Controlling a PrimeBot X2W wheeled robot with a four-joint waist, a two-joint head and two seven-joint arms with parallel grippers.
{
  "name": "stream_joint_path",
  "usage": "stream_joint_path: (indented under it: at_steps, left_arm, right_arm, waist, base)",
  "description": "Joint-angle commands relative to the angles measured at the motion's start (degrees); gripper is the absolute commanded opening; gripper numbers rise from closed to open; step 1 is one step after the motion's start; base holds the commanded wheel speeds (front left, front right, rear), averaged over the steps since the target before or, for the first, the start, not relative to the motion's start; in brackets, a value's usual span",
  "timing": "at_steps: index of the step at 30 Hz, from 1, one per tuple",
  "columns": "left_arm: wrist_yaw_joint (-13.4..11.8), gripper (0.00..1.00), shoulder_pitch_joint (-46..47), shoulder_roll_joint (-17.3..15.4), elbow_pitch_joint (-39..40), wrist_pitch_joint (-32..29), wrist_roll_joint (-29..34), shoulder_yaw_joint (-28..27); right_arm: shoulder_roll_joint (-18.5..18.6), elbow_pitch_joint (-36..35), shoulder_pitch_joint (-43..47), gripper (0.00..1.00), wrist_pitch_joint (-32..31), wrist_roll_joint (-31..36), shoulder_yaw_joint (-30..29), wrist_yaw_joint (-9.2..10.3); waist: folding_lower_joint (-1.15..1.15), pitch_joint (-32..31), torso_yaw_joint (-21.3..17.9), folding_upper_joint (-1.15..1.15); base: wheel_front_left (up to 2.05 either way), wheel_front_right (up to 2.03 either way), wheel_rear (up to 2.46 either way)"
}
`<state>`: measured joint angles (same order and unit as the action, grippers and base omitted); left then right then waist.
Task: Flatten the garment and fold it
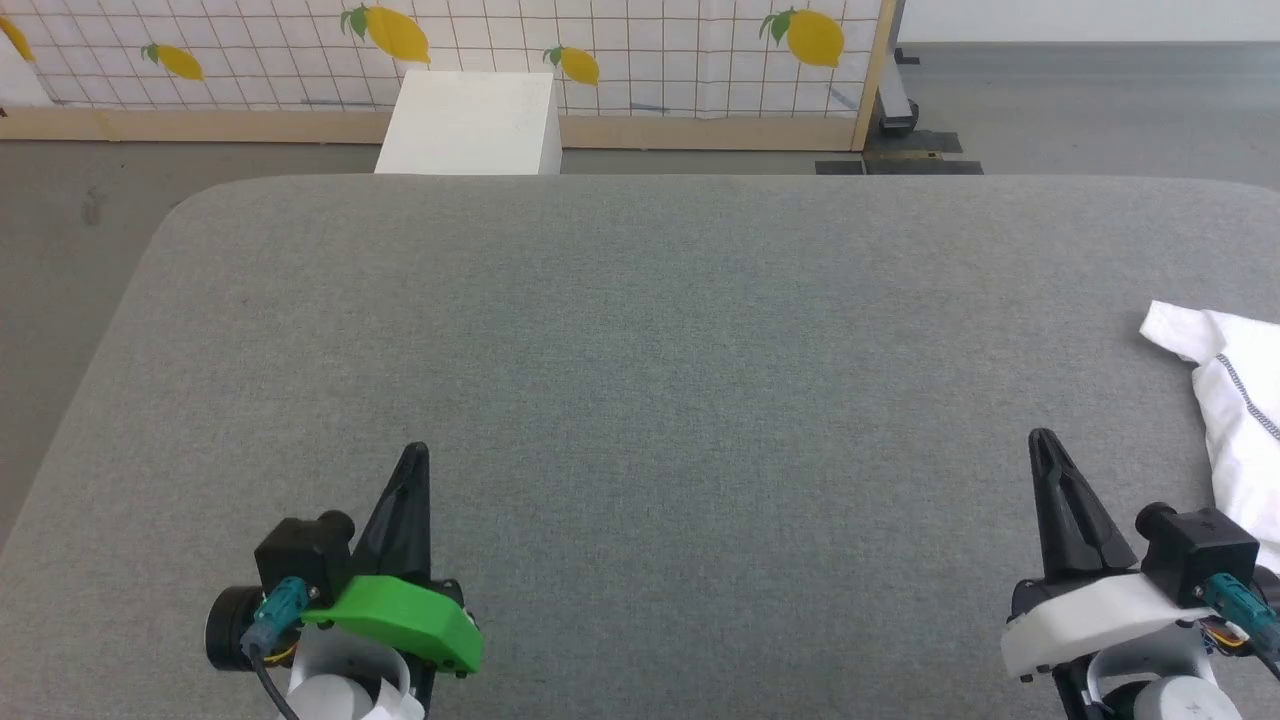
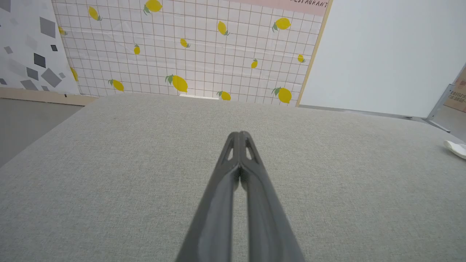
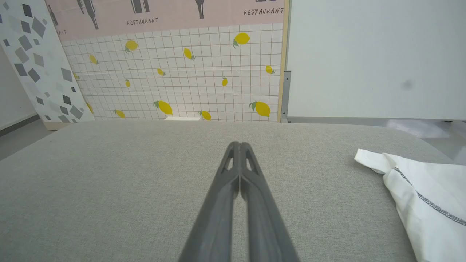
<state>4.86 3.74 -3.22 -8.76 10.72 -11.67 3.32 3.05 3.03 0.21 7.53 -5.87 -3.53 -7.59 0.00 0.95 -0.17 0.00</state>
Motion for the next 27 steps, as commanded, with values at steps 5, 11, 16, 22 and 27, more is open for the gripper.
stream_joint_path:
  at_steps: [5,11,16,22,27]
  left_arm:
    - [-0.6,0.0,-1.1,0.1,0.8,-0.7,1.4,-0.3]
    - [-0.9,0.0,-1.3,0.1,1.3,-1.4,2.1,-0.6]
    - [-1.1,0.0,-1.4,0.1,1.8,-2.0,2.7,-0.7]
    - [-1.4,0.0,-1.6,0.2,2.3,-2.7,3.4,-0.9]
    - [-1.7,0.0,-1.8,0.2,2.8,-3.3,4.0,-1.1]
  right_arm:
    - [-0.1,-0.6,-0.1,0.0,-0.7,0.9,0.3,0.03]
    - [-0.1,-0.7,-0.1,0.0,-1.2,1.3,0.6,0.04]
    - [-0.1,-0.9,-0.1,0.0,-1.5,1.5,0.7,0.04]
    - [-0.1,-1.0,-0.1,0.0,-2.0,1.9,1.0,0.04]
    - [-0.1,-1.2,-0.1,0.0,-2.4,2.2,1.1,0.05]
  waist:
    - [0.0,-0.1,0.0,0.0]
    - [0.0,-0.1,0.0,0.0]
    - [0.0,-0.2,0.0,0.0]
    - [0.0,-0.2,0.0,0.0]
    - [0.0,-0.3,0.1,0.0]
  base:
    - [0.0,0.0,0.0]
    - [0.0,0.0,0.0]
    - [0.0,0.0,0.0]
    - [0.0,0.0,0.0]
    - [0.0,0.0,0.0]
